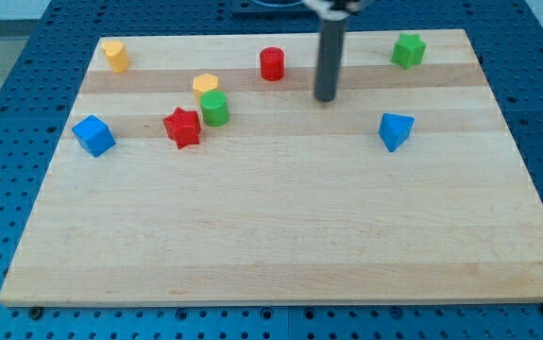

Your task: Move the red star towards the bottom center of the board

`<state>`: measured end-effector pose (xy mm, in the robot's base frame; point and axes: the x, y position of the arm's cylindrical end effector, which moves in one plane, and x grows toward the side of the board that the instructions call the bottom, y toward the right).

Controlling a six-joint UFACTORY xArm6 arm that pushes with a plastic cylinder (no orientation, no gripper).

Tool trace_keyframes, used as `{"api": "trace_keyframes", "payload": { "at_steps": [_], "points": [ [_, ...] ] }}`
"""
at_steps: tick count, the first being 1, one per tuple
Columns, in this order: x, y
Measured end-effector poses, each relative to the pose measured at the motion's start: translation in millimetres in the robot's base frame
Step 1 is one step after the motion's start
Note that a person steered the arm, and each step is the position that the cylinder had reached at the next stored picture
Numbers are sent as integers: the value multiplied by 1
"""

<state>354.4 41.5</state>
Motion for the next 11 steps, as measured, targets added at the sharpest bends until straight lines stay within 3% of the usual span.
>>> {"api": "trace_keyframes", "payload": {
  "at_steps": [1, 2, 3, 4, 5, 6, 7, 8, 10, 11],
  "points": [
    [75, 53],
    [72, 126],
    [63, 85],
    [67, -16],
    [115, -117],
    [103, -227],
    [52, -279],
    [24, -250],
    [52, -87],
    [79, -45]
  ]
}}
